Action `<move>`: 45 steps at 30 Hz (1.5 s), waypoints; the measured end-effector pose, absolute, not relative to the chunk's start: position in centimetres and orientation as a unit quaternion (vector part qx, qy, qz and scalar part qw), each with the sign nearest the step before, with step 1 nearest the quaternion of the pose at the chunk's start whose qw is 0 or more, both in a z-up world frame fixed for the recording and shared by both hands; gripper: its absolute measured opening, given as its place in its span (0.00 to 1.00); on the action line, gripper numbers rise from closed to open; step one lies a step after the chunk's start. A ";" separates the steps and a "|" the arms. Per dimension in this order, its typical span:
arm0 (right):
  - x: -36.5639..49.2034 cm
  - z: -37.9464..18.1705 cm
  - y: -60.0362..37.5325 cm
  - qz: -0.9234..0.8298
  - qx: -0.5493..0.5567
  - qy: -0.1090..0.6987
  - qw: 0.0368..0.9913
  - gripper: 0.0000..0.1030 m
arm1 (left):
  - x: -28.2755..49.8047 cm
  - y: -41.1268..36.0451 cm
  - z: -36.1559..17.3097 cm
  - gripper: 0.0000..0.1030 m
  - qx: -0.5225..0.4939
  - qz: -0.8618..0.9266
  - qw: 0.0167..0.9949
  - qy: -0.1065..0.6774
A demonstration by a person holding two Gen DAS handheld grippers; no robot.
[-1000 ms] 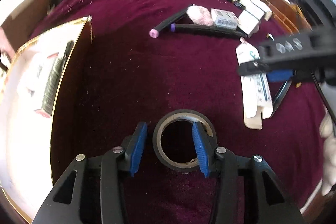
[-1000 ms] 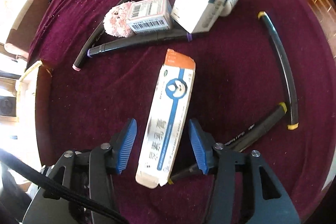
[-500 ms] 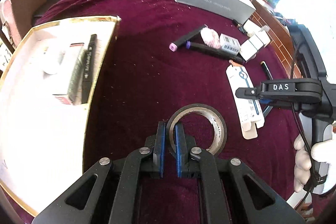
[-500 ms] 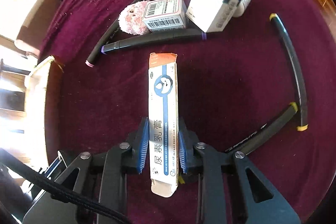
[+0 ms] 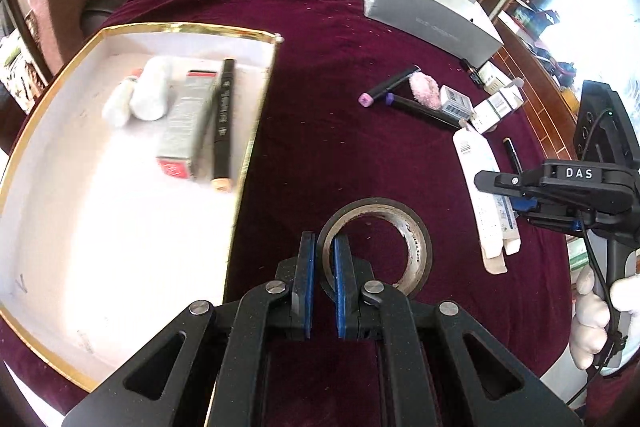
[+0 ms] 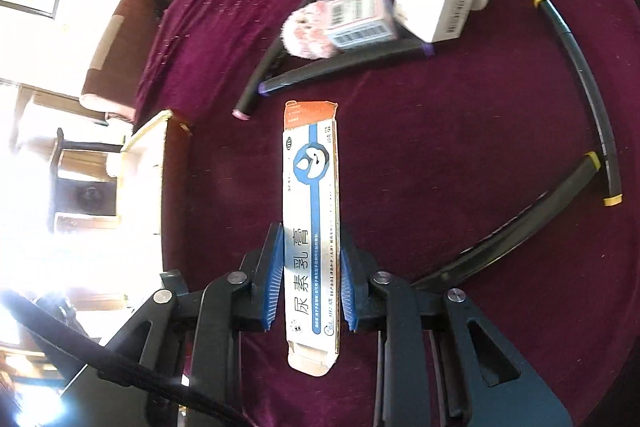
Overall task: Organize objects
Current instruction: 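Lift the tape roll with the left gripper while the right gripper lifts the ointment box, then carry the tape roll and ointment box into the tray and open both grippers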
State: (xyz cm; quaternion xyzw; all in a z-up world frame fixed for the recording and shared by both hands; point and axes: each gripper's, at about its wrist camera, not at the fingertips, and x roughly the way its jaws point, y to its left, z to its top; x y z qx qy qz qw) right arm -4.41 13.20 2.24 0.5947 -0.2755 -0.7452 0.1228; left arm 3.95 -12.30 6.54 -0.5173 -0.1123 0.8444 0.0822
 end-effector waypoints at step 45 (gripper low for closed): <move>-8.7 4.9 -9.8 -0.722 0.600 -0.252 0.233 0.23 | -8.4 -31.3 4.8 0.06 -0.503 0.863 -0.035 -0.022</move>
